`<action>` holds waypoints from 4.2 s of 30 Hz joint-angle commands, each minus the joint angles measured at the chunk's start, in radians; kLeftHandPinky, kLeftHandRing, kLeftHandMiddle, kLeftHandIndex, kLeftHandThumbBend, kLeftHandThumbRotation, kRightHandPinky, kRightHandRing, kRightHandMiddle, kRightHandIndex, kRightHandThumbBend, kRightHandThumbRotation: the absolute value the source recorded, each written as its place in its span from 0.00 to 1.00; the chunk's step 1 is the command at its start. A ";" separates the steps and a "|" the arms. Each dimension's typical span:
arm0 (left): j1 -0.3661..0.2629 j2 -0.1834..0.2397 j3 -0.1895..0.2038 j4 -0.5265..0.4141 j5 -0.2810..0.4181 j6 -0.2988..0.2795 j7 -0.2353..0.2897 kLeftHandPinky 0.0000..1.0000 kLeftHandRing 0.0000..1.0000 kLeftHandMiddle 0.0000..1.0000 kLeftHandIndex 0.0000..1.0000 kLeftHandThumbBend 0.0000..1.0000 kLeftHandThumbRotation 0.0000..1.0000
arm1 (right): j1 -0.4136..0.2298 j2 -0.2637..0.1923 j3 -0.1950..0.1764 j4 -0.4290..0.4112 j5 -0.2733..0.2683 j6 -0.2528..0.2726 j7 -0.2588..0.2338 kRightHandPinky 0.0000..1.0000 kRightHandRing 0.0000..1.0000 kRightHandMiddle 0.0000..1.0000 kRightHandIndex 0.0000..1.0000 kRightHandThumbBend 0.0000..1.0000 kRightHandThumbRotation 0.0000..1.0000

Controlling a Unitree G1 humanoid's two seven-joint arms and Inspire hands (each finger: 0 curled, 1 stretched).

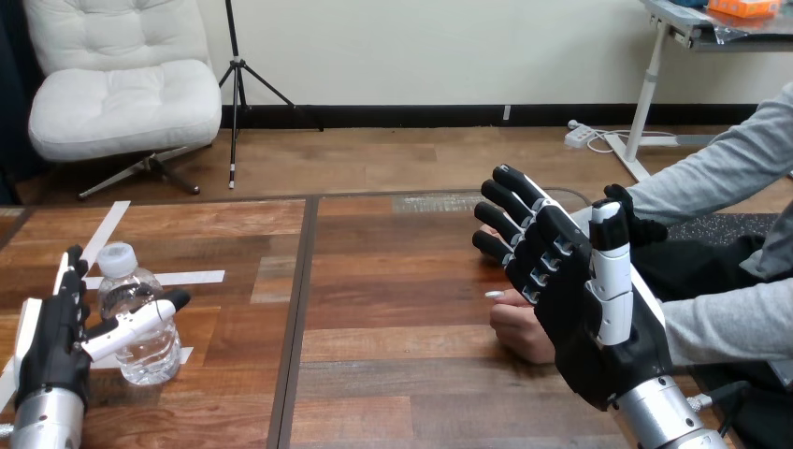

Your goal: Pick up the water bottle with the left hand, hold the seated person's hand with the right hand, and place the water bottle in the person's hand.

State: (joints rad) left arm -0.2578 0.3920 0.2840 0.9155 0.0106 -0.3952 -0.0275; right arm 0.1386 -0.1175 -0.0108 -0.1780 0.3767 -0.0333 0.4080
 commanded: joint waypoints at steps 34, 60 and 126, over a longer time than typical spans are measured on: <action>-0.063 0.048 -0.062 -0.037 0.055 0.107 0.024 0.92 0.95 0.99 0.99 0.96 0.36 | -0.032 -0.002 -0.008 -0.051 0.009 -0.013 0.005 0.92 0.94 0.94 0.92 0.79 1.00; -0.081 0.085 -0.121 -0.073 0.123 0.228 0.008 0.90 0.94 0.97 0.98 0.94 0.51 | -0.029 -0.004 -0.008 -0.054 0.012 -0.014 0.009 0.92 0.94 0.94 0.91 0.79 1.00; -0.144 0.030 -0.110 -0.035 0.108 0.208 0.263 0.43 0.46 0.48 0.48 0.78 0.00 | -0.025 0.005 -0.006 -0.063 0.017 -0.010 0.000 0.89 0.94 0.93 0.91 0.82 1.00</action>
State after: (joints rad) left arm -0.3333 0.4132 0.1776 0.8822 0.1159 -0.1370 0.2227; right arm 0.1460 -0.1170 -0.0111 -0.1915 0.3814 -0.0334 0.4085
